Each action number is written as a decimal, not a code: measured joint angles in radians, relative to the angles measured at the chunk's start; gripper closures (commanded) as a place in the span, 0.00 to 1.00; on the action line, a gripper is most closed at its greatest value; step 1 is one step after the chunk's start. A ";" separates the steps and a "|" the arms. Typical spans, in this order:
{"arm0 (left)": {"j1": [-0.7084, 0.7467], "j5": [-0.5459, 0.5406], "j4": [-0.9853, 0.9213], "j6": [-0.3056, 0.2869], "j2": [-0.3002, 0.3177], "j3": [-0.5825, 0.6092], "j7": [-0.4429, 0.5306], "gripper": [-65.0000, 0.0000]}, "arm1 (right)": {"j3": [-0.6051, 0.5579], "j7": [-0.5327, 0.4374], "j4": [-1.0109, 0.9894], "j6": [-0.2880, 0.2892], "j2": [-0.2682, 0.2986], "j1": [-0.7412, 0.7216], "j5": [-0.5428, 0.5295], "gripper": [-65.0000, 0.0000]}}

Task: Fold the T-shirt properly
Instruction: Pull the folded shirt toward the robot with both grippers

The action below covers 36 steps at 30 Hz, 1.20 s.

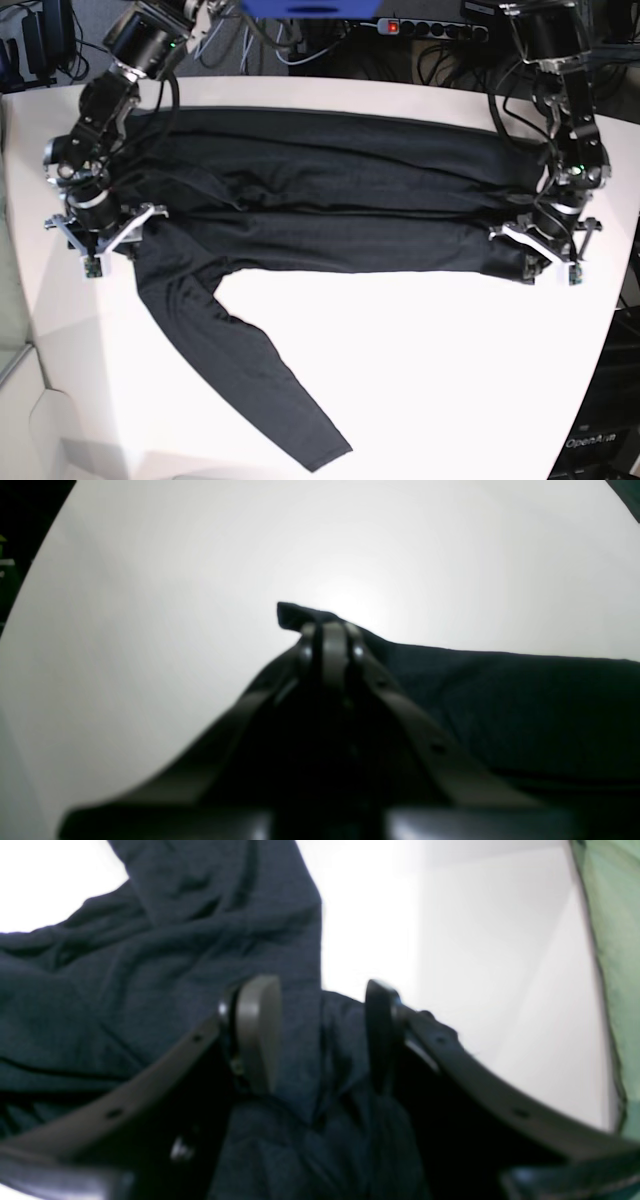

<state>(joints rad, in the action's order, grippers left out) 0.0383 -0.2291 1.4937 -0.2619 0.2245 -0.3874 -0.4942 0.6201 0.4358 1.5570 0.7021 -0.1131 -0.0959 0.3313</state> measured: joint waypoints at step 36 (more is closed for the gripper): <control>0.001 0.000 0.000 0.000 0.000 -0.004 0.000 1.00 | 0.056 -0.017 -0.129 0.000 -0.034 0.024 -0.011 0.92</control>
<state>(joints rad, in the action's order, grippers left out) 0.0391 -0.2291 1.4940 -0.2619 0.2241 -0.3912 -0.4942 0.6758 0.4187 1.4277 0.7021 -0.1474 -0.0715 0.3202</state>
